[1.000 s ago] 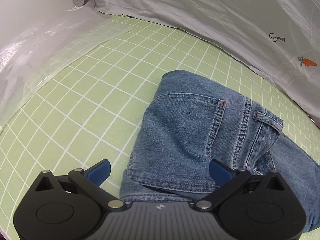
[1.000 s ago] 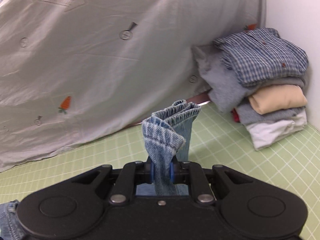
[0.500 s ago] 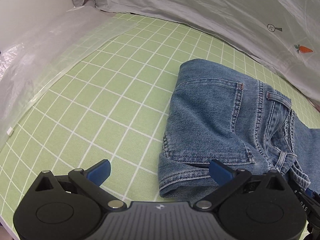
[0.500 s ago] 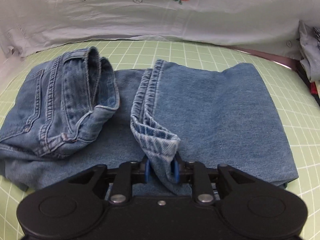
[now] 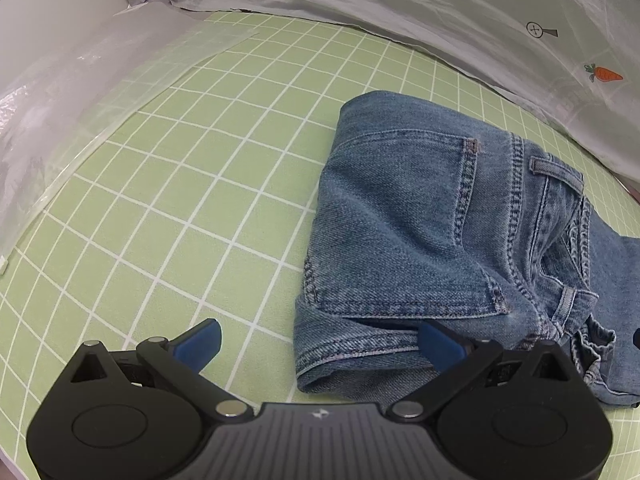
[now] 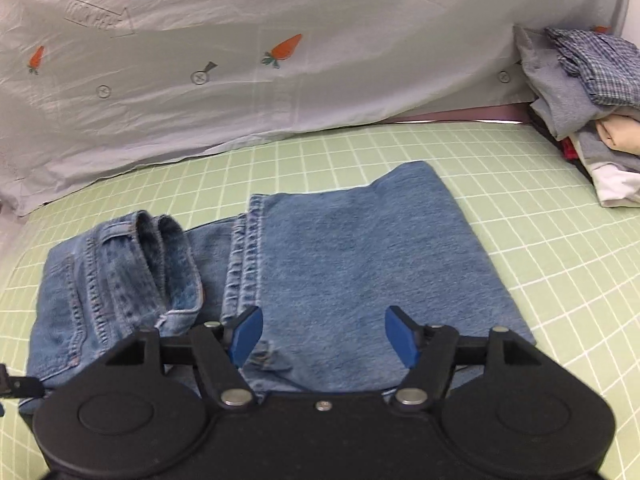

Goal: Fold clothes

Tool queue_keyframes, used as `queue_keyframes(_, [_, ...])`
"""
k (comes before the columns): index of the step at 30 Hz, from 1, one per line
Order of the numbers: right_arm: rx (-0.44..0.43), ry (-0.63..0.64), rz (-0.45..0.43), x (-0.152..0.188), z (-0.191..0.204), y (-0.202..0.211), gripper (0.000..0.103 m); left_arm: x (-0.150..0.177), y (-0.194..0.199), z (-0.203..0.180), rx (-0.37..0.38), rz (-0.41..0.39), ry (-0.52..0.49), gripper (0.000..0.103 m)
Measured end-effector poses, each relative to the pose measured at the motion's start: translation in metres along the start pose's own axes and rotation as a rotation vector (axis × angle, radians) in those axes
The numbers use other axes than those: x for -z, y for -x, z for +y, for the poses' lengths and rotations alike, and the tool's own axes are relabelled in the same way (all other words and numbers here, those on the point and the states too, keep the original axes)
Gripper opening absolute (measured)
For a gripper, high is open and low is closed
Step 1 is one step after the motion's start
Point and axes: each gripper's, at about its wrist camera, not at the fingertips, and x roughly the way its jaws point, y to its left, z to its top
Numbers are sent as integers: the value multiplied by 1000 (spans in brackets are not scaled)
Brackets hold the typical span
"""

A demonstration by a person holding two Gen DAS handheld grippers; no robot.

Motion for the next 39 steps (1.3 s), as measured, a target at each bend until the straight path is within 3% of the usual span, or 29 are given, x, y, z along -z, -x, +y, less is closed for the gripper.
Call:
queue_keyframes(5, [20,0,108,7,2,-28,71,1,-1,-2,-5,3,-9,103])
queue_keyframes(10, [2,81,140,30,15,-29,73,-6,-3,3,7,22,43,103])
queue_keyframes(14, [-19,14,167,22,1,-26,79,-14,-5,6,8,18,56,103])
queue_keyframes(16, [-9,-21,165,18,-6,-22,87,-19,-6,8,14,14,68,103])
queue_keyframes(23, [38,-46,134,7,-15,-9,94,-43,-24,8,33,19,74,103])
queue_keyframes(39, [125,-94,102,-7,-36,-14,95,-45,-44,0,107,59,136,101])
